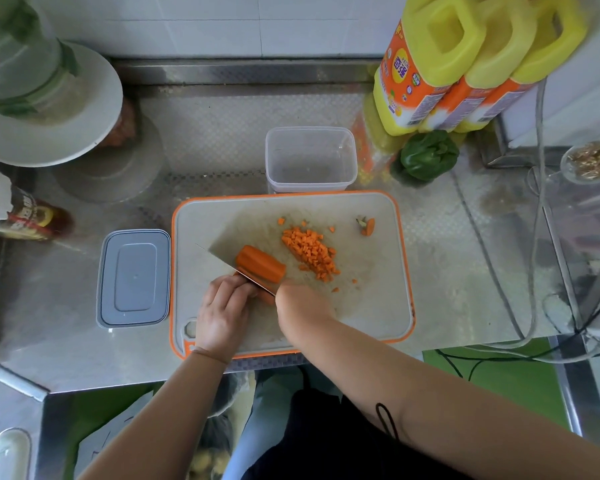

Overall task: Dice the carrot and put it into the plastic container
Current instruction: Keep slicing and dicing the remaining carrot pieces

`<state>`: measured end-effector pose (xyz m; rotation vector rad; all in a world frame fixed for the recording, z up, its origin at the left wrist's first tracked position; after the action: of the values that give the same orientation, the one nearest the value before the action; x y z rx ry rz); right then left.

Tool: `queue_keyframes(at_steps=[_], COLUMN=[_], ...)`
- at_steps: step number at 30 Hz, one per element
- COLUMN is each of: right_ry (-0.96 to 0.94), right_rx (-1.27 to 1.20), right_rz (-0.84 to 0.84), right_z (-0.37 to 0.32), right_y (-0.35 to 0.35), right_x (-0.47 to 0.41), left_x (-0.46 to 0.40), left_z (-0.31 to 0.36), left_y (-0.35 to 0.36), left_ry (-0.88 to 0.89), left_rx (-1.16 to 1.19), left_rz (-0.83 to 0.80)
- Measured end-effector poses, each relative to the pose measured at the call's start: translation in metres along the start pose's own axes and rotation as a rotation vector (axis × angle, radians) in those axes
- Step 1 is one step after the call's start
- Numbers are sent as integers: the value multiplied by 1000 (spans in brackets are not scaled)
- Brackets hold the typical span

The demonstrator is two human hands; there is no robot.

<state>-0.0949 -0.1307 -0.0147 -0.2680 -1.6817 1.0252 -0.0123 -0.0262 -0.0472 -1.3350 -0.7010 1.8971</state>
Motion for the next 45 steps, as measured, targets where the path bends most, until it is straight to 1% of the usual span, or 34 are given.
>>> queue_keyframes(at_steps=[5,9,11,14,16,19,25,31,34,37,45], right_ry=[-32,-16,-62,-190,-249,-271,-218,-168,-165,-165,-122], right_rx=[29,-53,-75,-63,-84,-122,-148,-97,-47,-48,-28], right_rz=[3,-21,27,106,111,92,54,89,111,138,80], right_z=[7,10,9,8,11,15,20,24,26,28,22], right_y=[1,-12,-16,-15,-14,-17,-26,-27,-21,-20,-28], right_x=[3,-5,-4,6,11,12,10,21,35,43,45], left_x=[-1,-1,0,1,1,1,1,0,1,2,2], left_z=[3,4,4,5,5,4,3,3,2,3,3], left_y=[0,-2,-3,-3,-3,-2,-3,-4,-5,-4,-4], left_ry=[1,-51,-60,-54,-55,-57,-35,-58,-77,-91,-100], left_rx=[3,37,38,31,27,24,47,61,66,48,32], left_rz=[-5,14,17,8,1,-2,14,22,20,14,19])
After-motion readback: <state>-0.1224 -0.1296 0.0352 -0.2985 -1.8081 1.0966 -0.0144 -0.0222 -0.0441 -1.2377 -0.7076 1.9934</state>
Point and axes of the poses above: each hand's wrist, its own x-axis away from the middle knuckle, its own y-axis out of the palm, z = x × y, the point moved 5 cm from there along -x, towards the middle knuckle, and after that the axes turned 15 degrees about y, right-handed, at the moved point
